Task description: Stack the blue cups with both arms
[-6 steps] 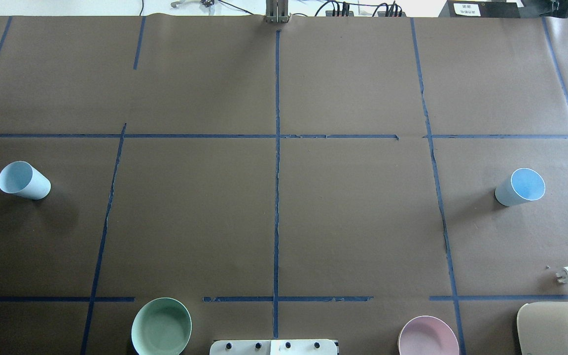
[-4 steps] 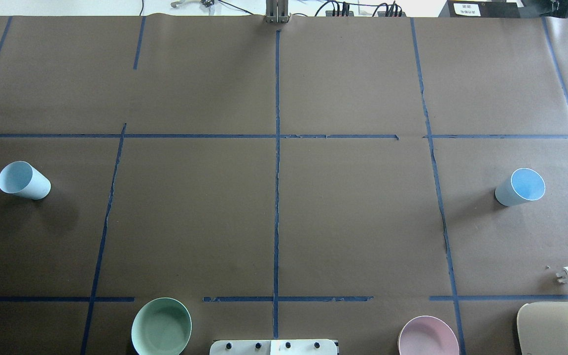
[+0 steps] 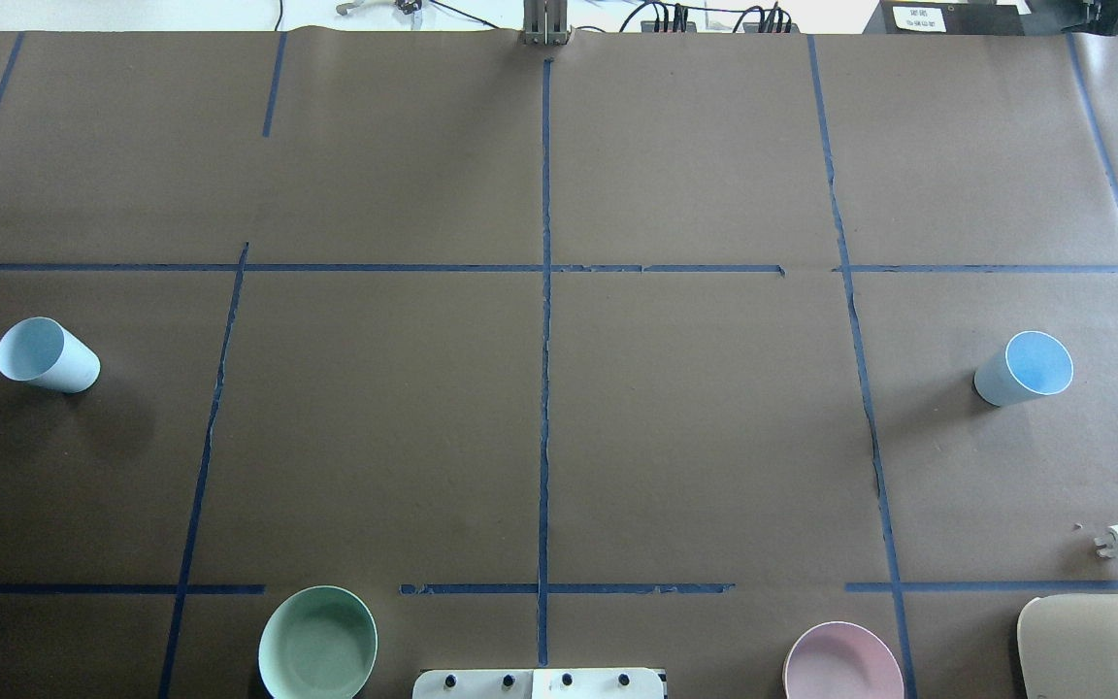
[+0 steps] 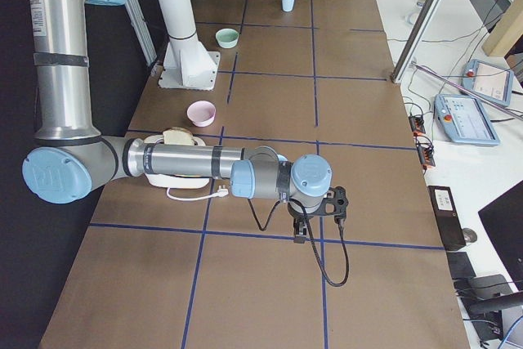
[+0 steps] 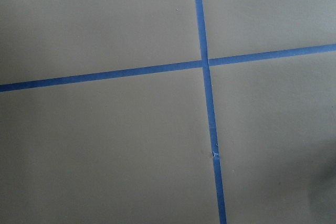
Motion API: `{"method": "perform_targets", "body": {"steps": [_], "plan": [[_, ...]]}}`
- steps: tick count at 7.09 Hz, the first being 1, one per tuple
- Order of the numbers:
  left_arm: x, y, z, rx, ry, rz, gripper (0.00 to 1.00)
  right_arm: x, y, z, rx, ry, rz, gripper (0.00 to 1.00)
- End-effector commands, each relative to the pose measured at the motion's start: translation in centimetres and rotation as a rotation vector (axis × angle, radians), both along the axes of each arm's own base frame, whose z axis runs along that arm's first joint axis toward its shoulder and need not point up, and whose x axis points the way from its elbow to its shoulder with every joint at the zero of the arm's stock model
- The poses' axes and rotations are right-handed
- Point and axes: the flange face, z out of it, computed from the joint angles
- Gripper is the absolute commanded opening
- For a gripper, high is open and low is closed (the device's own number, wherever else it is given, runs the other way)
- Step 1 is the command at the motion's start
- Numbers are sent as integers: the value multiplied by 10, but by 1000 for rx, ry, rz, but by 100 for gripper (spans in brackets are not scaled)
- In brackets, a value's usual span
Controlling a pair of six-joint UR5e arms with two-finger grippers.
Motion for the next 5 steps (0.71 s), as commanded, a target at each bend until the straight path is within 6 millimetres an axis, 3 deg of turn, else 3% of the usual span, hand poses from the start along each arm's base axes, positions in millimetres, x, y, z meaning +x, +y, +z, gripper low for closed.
{"method": "perform_targets", "body": {"steps": [1, 5], "plan": [[0, -1, -1, 1, 0, -1, 100, -1, -4, -4, 5, -1, 1, 100], [0, -3, -8, 8, -1, -9, 100, -1, -4, -5, 8, -1, 1, 100]]}}
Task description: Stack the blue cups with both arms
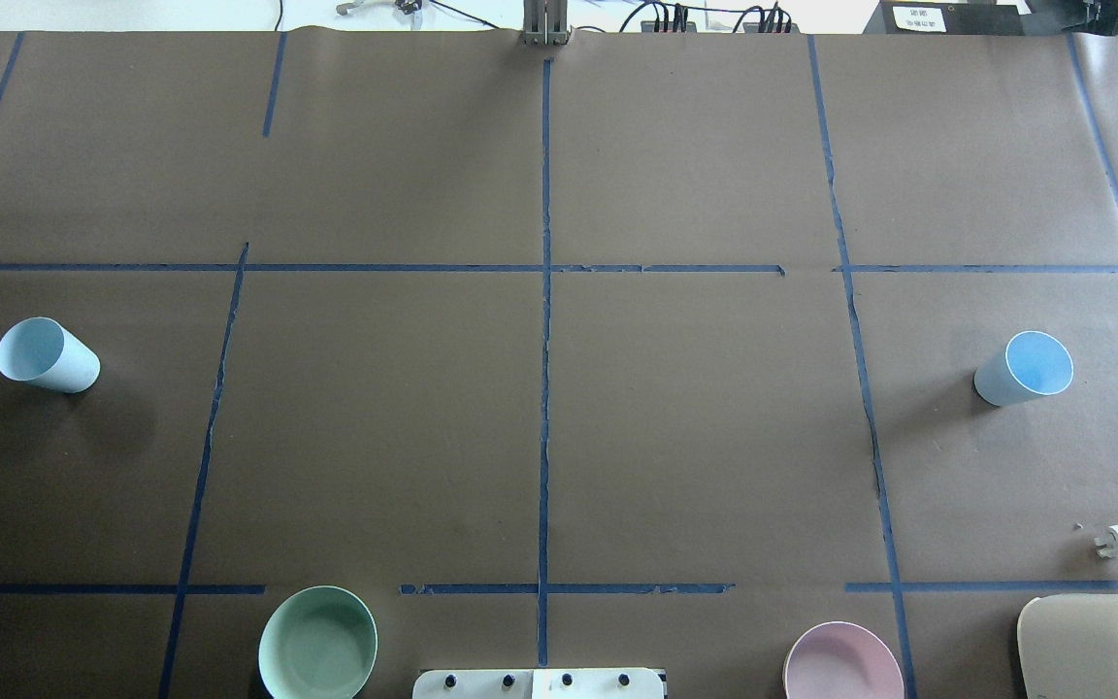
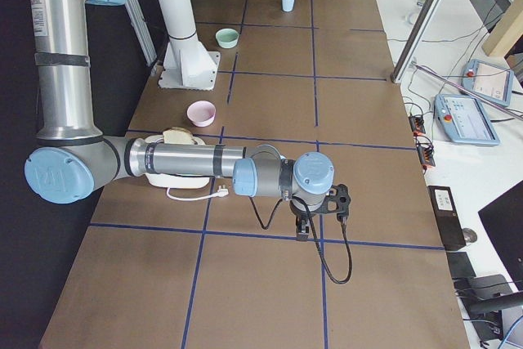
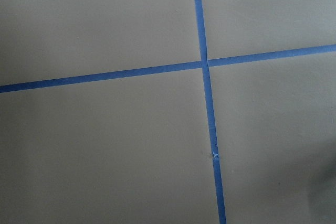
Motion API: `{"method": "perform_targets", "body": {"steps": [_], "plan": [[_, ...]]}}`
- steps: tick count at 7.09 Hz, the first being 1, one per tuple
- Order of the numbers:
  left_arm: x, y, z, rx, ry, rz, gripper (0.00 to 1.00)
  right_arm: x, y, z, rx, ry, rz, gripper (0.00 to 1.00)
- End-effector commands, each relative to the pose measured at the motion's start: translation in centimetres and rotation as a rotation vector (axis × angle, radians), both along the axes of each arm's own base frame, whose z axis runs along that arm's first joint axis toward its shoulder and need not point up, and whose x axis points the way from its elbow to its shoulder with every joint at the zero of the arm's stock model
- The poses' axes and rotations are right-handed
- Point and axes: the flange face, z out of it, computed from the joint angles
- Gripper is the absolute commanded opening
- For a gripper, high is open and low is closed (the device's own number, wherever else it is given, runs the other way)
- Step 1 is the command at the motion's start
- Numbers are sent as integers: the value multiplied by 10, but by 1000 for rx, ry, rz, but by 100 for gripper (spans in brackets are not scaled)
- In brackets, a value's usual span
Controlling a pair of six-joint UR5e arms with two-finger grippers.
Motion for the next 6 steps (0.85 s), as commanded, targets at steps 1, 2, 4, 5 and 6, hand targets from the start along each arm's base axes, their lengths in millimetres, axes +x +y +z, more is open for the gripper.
{"method": "perform_targets", "body": {"steps": [1, 2, 4, 5, 6], "plan": [[2, -2, -15, 20, 26, -9, 100, 0, 0, -1, 2, 0, 1, 100], [6, -3, -40, 58, 46, -7, 100, 0, 0, -4, 9, -1, 1, 100], [41, -6, -81, 21, 52, -52, 100, 0, 0, -4, 8, -1, 0, 100], [71, -6, -89, -18, 53, -49, 100, -1, 0, -4, 7, -3, -1, 100], [97, -7, -95, -24, 56, -41, 100, -2, 0, -4, 8, -3, -3, 100]]}}
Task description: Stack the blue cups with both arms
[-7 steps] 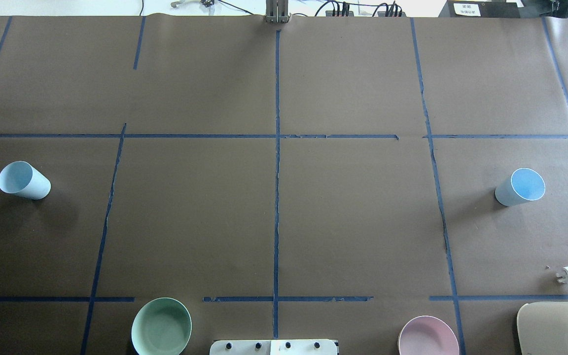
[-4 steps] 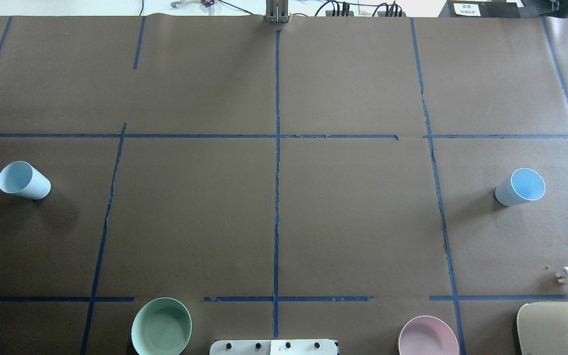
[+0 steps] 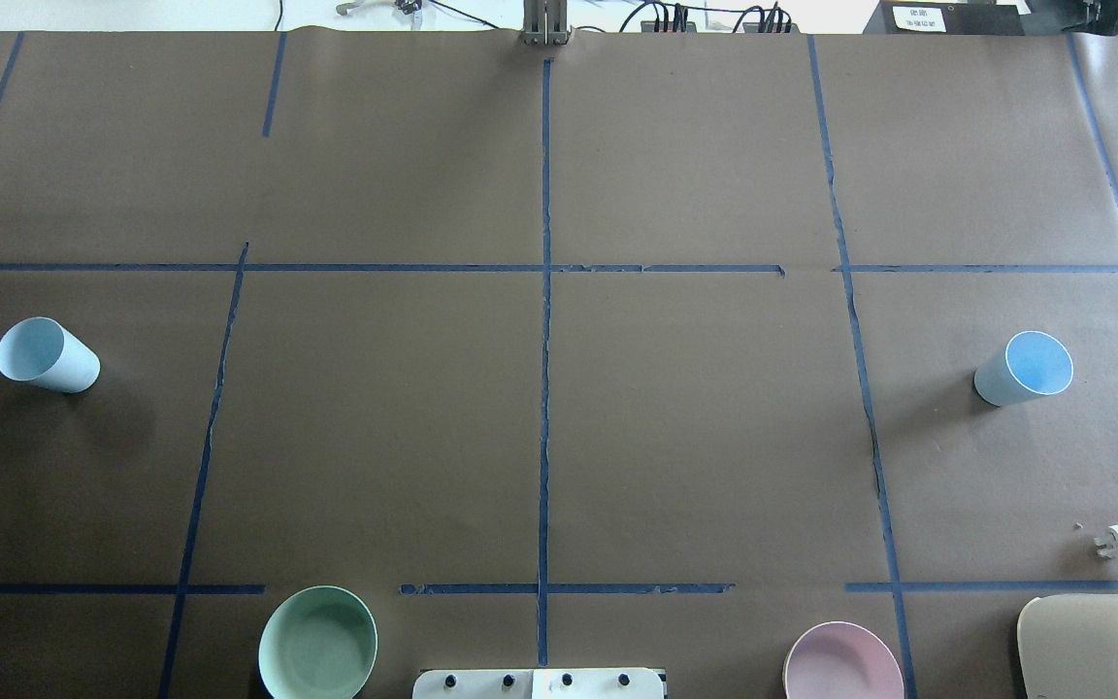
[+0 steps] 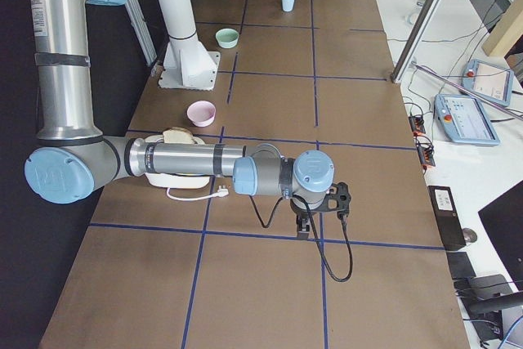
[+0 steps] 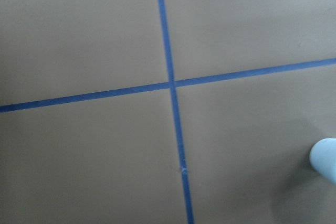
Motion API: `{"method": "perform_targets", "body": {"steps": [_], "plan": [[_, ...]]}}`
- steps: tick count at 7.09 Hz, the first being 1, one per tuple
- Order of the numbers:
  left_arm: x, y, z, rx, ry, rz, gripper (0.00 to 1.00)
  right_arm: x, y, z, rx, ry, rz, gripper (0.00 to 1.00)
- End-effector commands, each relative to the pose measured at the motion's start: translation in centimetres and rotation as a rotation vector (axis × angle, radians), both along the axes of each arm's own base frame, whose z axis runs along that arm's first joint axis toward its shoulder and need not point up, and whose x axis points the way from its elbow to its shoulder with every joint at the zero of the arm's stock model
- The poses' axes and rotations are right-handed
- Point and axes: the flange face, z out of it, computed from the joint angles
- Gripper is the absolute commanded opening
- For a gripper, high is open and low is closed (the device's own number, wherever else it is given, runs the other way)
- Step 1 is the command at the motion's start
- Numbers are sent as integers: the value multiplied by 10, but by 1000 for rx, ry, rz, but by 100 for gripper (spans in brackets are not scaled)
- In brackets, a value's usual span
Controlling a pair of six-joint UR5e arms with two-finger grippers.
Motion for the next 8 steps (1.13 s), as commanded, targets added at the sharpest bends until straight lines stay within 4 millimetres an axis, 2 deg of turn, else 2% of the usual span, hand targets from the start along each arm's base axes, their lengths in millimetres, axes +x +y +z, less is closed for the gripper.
{"method": "perform_targets", "body": {"steps": [1, 3, 5, 6, 8], "plan": [[50, 3, -12, -29, 13, -17, 100, -2, 0, 0, 1, -1, -3, 100], [102, 21, -8, -47, 48, -55, 100, -2, -1, -3, 4, -4, -3, 100], [141, 33, -6, -68, 75, -66, 100, -2, -2, -2, 4, -2, -2, 100], [152, 36, -6, -74, 75, -48, 100, -2, -2, -2, 4, -2, -2, 100], [157, 37, 3, -87, 66, -39, 100, -2, -2, -2, 2, -2, -2, 100]]}}
